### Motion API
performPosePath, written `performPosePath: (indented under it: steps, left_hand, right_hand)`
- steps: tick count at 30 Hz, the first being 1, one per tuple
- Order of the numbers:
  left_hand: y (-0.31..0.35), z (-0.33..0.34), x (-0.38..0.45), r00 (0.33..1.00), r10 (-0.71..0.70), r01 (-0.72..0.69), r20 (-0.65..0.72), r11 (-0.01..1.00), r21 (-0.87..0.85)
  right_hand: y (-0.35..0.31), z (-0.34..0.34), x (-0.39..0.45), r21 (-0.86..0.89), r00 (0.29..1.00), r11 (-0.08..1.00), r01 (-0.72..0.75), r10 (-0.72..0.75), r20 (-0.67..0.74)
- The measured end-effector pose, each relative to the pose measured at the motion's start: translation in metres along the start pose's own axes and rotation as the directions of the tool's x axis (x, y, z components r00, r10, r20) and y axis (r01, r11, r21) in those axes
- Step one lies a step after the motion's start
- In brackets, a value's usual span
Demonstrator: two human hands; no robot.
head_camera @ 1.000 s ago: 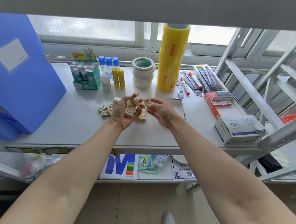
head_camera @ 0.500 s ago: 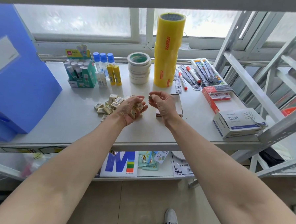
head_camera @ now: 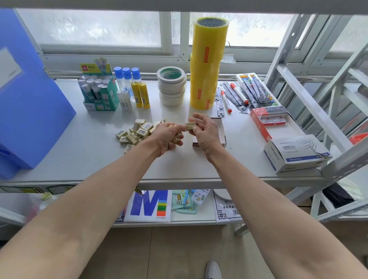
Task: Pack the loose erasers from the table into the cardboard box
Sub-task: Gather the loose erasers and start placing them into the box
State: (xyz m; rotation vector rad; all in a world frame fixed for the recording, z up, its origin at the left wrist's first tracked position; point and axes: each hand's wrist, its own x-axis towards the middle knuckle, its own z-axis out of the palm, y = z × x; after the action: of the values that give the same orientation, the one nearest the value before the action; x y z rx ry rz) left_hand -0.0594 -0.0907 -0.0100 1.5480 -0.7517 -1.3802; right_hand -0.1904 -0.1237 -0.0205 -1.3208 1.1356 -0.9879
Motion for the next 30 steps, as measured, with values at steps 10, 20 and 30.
performPosePath:
  steps: [10, 20, 30]
  left_hand:
    - [0.000, 0.005, 0.005, 1.000, 0.013, -0.013, 0.001, 1.000, -0.020]
    - [0.006, 0.013, -0.002, 0.973, -0.072, 0.041, 0.218, 0.988, 0.147]
    - [0.009, 0.024, 0.007, 0.999, -0.044, 0.043, 0.011, 0.998, 0.038]
  right_hand:
    - [0.005, -0.008, 0.005, -0.027, 0.996, 0.998, -0.052, 0.050, -0.068]
    - [-0.006, -0.018, 0.003, 0.047, 1.000, 0.999, -0.023, 0.022, 0.022]
    - [-0.002, -0.021, 0.003, -0.458, 0.990, 0.879, 0.133, -0.143, 0.015]
